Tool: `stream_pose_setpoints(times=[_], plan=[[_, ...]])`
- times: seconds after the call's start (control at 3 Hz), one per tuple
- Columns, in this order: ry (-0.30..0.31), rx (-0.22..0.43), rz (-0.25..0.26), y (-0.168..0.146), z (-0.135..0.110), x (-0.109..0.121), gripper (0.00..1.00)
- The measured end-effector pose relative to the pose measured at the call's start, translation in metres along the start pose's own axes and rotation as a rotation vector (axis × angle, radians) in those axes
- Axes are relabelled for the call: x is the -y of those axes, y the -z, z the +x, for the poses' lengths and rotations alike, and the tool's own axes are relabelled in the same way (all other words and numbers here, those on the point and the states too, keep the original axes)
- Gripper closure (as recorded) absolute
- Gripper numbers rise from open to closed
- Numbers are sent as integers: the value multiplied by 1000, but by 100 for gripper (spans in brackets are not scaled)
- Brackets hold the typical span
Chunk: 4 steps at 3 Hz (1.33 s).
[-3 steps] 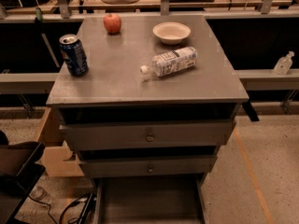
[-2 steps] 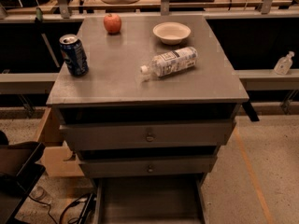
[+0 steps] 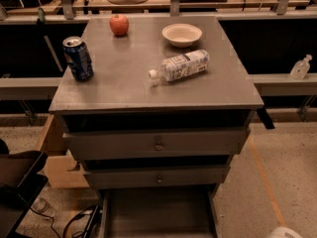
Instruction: Close bottom drawer
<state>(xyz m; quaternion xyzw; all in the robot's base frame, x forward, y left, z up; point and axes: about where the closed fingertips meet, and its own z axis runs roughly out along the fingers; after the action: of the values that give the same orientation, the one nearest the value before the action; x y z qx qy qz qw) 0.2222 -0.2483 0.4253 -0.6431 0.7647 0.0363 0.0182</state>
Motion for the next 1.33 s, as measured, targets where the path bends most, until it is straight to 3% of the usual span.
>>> stream_pose_setpoints(times=[0.33, 0.67, 1.0, 1.33], plan=[[-8, -36, -39, -33, -3, 10, 0], [9, -50, -66, -85, -16, 11, 0], [11, -47, -68, -86, -17, 10, 0], [28, -16, -98, -108, -28, 1, 0]])
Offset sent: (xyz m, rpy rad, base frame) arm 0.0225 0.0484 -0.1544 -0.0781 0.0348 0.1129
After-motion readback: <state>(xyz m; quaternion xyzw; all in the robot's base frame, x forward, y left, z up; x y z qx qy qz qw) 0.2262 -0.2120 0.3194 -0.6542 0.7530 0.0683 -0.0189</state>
